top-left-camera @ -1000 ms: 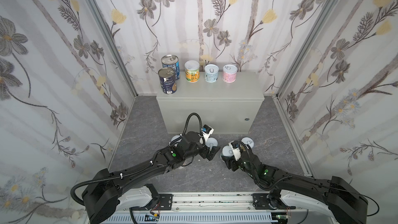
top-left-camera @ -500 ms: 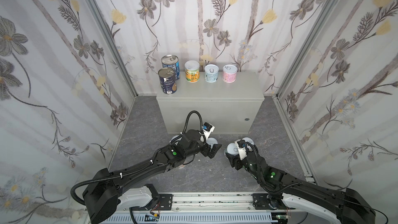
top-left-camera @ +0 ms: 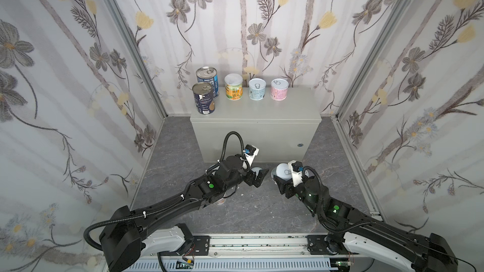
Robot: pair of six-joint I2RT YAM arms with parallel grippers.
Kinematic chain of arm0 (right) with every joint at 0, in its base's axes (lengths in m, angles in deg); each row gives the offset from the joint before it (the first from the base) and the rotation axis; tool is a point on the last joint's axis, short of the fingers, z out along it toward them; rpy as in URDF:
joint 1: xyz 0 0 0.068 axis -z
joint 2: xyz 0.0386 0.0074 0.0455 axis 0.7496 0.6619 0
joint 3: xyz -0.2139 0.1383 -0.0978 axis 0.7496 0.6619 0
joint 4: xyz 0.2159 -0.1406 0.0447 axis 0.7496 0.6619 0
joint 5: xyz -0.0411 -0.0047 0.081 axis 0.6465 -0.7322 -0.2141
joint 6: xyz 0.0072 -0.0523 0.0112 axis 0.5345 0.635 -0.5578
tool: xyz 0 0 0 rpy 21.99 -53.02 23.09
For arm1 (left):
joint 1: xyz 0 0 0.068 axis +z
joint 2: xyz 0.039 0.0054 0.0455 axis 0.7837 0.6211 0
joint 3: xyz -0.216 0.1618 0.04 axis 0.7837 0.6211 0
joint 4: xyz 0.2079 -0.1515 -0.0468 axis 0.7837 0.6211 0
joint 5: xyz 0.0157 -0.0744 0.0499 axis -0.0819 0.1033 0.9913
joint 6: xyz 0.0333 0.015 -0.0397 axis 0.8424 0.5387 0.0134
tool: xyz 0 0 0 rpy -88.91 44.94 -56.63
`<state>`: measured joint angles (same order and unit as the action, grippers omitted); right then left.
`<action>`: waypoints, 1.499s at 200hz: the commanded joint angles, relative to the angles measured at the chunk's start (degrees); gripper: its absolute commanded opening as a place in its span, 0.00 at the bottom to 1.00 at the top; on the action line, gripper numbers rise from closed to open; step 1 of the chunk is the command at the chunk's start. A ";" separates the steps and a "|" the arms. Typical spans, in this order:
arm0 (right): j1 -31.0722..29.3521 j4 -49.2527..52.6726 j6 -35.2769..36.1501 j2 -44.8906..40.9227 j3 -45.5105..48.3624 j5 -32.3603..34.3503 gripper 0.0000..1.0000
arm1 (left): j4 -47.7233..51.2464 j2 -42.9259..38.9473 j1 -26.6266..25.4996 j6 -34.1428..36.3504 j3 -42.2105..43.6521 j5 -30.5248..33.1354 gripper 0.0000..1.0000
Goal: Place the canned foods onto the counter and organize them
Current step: 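Lift the light blue can up toward the cabinet top with the right gripper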
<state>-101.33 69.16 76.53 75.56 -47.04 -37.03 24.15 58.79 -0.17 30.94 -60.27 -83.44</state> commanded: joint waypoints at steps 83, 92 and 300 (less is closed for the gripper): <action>0.62 -4.32 3.18 -2.19 -7.96 1.36 0.36 | -7.39 -2.00 0.00 4.89 -4.51 -0.68 1.00; 1.06 -1.78 3.09 -2.00 -10.34 1.23 0.36 | -6.82 -2.28 0.09 6.00 -5.22 -2.14 1.00; 21.68 19.68 9.50 19.58 -54.92 -17.01 0.35 | 3.57 -6.32 0.05 8.55 -11.44 -7.65 1.00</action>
<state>-80.85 87.67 84.34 92.82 -98.56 -51.06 28.04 53.24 -0.10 40.09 -72.57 -92.70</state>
